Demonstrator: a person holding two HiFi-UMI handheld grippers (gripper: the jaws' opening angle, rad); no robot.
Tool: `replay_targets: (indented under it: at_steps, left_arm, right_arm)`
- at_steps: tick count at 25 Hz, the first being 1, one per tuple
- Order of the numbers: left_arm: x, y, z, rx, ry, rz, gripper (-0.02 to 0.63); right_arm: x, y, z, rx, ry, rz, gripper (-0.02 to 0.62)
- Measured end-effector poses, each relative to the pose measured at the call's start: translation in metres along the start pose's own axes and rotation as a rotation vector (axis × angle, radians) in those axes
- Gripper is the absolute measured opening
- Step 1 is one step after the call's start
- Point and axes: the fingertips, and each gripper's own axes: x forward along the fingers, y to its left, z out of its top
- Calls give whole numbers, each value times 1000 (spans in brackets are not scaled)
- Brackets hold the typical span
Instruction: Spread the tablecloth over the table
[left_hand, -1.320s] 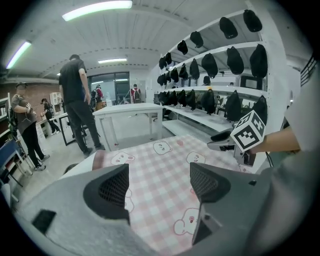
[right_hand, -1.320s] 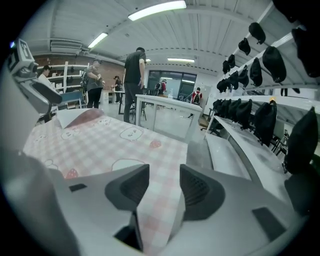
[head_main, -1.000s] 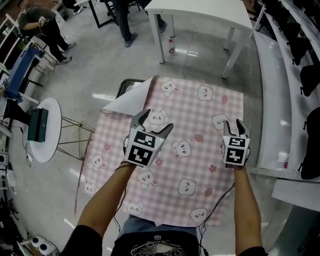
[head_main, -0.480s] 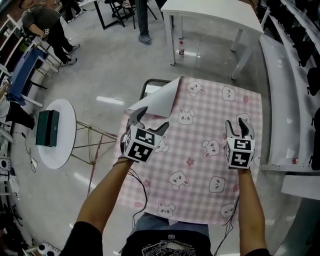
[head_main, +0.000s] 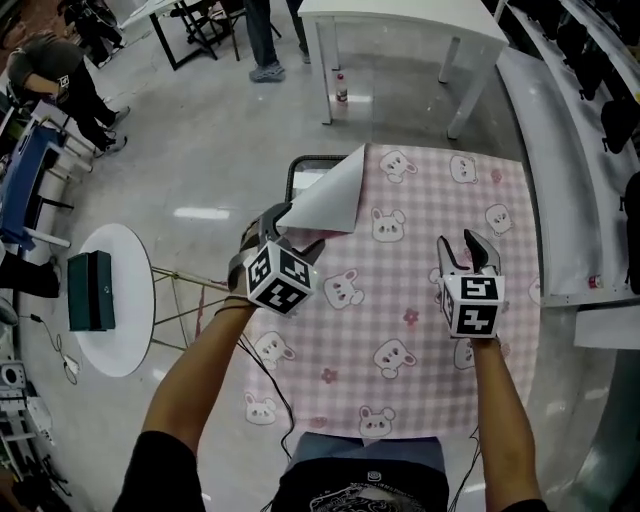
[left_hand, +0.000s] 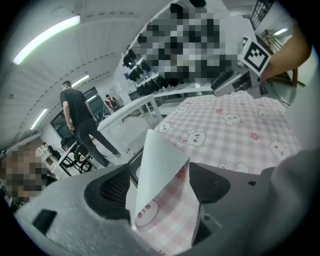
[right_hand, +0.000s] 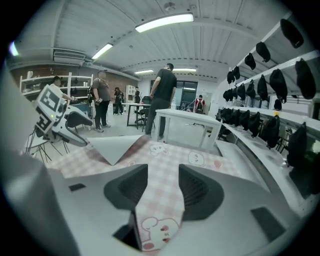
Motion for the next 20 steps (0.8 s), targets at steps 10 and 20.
replay_targets:
  at_steps: [10,20]
  left_arm:
    - [43,2,-34,255,37,-22,324]
    - [61,6,-38,414,45,25,215]
  right_arm:
    - [12,27,-11,29,50,-7,196]
    - [26,26,-30,54,89,-12,196]
